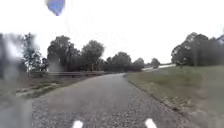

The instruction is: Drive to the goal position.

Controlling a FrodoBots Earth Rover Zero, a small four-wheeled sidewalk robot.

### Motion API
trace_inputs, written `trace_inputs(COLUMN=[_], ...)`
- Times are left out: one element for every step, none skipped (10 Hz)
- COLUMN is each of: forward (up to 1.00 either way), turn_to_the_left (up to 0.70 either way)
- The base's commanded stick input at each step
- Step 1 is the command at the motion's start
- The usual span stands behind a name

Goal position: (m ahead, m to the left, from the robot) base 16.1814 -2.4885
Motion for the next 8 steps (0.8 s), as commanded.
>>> trace_inputs(forward=[0.85, 0.85, 0.85, 0.85, 0.85, 0.85, 0.85, 0.85], turn_to_the_left=[0.00, 0.00, 0.00, 0.00, 0.00, 0.00, 0.00, 0.00])
